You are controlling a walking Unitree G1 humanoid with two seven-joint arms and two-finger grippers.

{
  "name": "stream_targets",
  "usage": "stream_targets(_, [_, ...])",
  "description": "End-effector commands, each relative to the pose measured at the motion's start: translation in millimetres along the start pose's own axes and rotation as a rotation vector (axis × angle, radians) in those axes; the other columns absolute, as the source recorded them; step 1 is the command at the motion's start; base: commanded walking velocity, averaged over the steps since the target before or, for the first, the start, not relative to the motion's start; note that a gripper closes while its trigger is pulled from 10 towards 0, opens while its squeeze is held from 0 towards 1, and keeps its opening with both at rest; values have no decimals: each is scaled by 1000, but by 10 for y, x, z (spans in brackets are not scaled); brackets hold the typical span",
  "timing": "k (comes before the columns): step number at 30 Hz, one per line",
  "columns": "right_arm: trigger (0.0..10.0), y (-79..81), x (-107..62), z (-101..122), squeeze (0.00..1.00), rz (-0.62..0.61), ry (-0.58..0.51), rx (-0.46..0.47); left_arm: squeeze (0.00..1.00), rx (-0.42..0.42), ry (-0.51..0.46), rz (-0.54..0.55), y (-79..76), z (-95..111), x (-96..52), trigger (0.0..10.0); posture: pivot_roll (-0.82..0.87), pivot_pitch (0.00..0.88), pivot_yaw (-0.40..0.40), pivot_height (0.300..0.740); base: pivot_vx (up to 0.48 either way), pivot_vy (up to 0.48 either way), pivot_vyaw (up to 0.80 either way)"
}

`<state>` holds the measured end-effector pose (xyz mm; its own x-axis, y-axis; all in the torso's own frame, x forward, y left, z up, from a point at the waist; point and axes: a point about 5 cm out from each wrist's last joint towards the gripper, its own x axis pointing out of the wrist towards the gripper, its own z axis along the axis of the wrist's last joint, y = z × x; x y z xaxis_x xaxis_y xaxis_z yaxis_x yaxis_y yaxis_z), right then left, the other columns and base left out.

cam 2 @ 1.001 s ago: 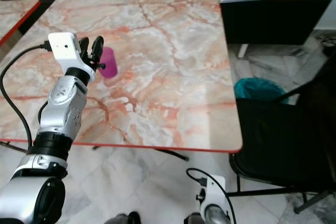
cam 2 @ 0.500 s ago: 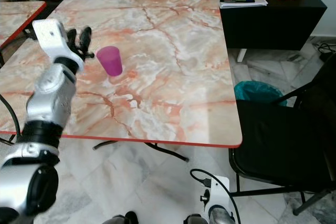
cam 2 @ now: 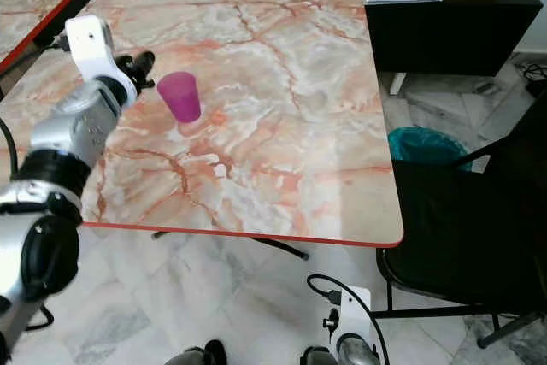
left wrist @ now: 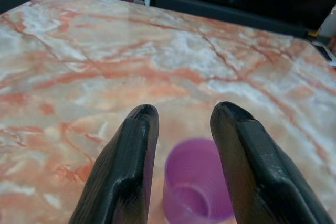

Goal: Setting the table

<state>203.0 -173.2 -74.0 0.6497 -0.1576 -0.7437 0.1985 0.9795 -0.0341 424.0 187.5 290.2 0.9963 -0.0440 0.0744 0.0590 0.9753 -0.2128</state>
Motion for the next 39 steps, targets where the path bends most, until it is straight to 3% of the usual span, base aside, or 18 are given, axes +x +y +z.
stream_targets(1, [10000,16,-22,-102,0,2,39,6,0,-29,31,-5,12,26,11,10000,-110,198,76,740,0,0,0])
stream_targets(13, [10000,42,-21,-98,0,2,42,13,0,-56,142,-6,-42,-77,37,10000,-119,214,91,740,0,0,0])
stream_targets(32, [10000,55,-23,-98,0,-4,38,18,0,-193,161,-25,-157,-188,50,10000,-138,194,101,740,0,0,0])
stream_targets(33, [10000,56,-24,-99,0,-4,38,19,0,-200,164,-19,-157,-200,49,2706,-140,194,102,740,0,0,0])
stream_targets(34, [10000,58,-24,-101,0,-5,38,20,0,-203,168,-11,-156,-216,48,0,-140,194,102,740,0,0,0])
stream_targets(39, [10000,59,-25,-101,0,-5,38,21,0,-199,169,-8,-155,-222,48,0,-140,194,102,740,0,0,0])
